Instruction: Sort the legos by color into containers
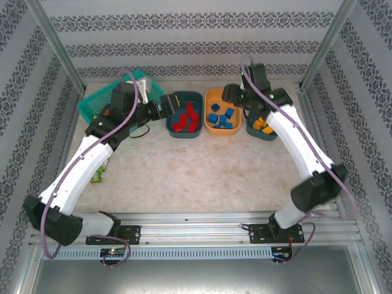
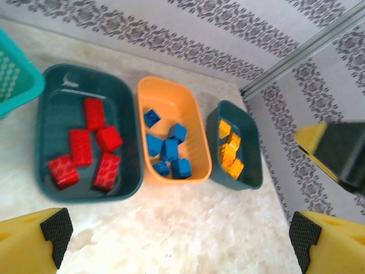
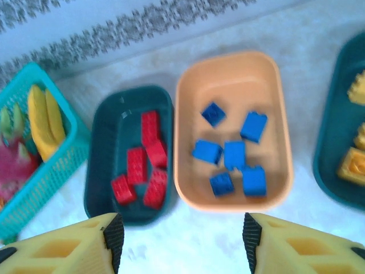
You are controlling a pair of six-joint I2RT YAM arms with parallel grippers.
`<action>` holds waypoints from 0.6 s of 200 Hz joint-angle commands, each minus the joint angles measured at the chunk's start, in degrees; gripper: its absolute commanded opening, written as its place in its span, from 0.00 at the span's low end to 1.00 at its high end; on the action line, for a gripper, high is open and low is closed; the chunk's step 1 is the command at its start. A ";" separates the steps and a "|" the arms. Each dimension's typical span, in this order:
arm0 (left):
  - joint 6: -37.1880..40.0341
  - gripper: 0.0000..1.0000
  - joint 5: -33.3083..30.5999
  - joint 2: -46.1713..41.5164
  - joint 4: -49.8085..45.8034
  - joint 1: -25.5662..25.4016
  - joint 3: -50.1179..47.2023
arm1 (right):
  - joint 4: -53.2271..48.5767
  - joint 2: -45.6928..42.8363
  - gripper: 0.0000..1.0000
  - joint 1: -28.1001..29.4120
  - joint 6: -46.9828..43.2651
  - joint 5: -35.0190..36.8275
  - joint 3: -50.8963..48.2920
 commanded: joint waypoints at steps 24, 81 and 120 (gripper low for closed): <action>2.52 1.00 -6.72 -13.84 -11.48 0.60 -9.80 | -0.73 -23.86 0.98 2.93 -0.02 7.82 -24.25; 2.78 1.00 -16.09 -28.72 -16.66 0.55 -20.15 | -5.91 -41.16 0.98 2.76 -1.99 16.42 -34.79; 0.49 1.00 -41.02 -27.55 -25.71 0.59 -21.90 | -1.47 -41.84 0.98 1.90 -1.06 36.06 -40.47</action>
